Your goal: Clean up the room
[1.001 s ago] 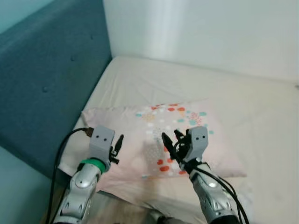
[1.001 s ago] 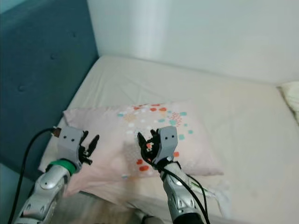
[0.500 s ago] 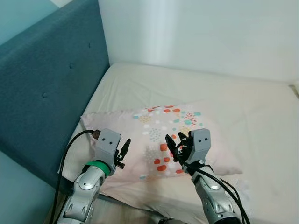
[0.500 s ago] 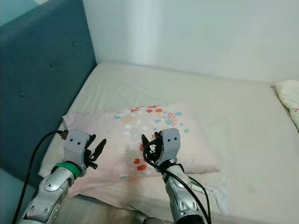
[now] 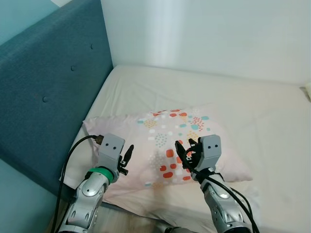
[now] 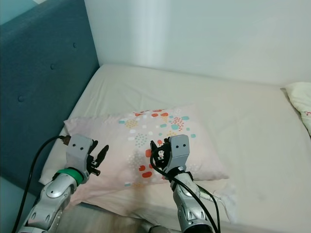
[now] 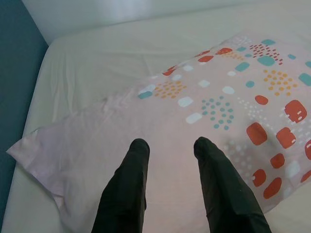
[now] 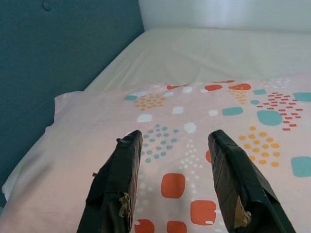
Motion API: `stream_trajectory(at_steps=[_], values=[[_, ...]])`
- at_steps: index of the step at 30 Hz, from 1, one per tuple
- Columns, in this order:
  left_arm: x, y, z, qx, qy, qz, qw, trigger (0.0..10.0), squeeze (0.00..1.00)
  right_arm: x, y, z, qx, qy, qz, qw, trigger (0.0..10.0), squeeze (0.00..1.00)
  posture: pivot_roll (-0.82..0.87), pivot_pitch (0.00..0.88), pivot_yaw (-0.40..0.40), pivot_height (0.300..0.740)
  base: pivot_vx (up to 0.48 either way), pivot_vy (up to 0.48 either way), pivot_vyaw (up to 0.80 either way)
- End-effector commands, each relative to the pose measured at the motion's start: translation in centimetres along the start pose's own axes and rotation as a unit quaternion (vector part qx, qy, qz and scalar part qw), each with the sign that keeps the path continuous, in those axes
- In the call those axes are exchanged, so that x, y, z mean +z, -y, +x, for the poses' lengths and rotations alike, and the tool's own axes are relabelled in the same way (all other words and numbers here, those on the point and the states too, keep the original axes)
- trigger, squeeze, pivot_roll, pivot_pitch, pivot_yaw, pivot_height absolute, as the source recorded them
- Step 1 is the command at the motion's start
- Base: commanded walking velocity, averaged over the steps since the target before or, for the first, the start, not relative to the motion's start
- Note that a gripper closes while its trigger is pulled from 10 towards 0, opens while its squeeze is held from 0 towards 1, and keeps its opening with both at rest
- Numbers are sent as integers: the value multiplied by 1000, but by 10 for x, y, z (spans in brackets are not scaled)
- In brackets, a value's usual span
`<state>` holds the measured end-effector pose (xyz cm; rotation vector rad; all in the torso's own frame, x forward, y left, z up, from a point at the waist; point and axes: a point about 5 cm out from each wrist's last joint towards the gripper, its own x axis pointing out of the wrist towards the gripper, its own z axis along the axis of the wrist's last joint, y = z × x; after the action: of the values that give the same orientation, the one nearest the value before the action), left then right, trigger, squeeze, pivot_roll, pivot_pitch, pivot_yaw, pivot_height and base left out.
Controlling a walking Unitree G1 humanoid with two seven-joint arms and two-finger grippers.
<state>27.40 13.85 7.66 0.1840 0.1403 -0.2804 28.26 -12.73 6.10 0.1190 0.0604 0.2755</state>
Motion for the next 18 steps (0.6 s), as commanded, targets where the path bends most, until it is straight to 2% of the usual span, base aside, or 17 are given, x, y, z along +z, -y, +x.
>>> stream_trajectory(at_steps=[1, 8, 12, 18], values=[[-9, 1, -3, -2, -17, 1, 1000, 10000, 0, -6, 0, -3, -5, -10, 0, 1000, 10000, 0, -80, 35, 56, 740, 0, 0, 0], [-16, 0, -3, -9, -29, 33, 999, 10000, 0, -8, -1, -3, 1, -13, 2, 1000, 10000, 0, -79, 39, 58, 740, 0, 0, 0], [-14, -2, -1, -5, -26, 30, 999, 10000, 0, -9, -3, -1, 0, -16, 2, 1000, 10000, 0, -79, 39, 58, 740, 0, 0, 0], [-13, -3, 1, 1, -26, 25, 999, 10000, 0, -10, -3, -2, -2, -16, 2, 1000, 10000, 0, -79, 40, 58, 710, 0, 0, 0]])
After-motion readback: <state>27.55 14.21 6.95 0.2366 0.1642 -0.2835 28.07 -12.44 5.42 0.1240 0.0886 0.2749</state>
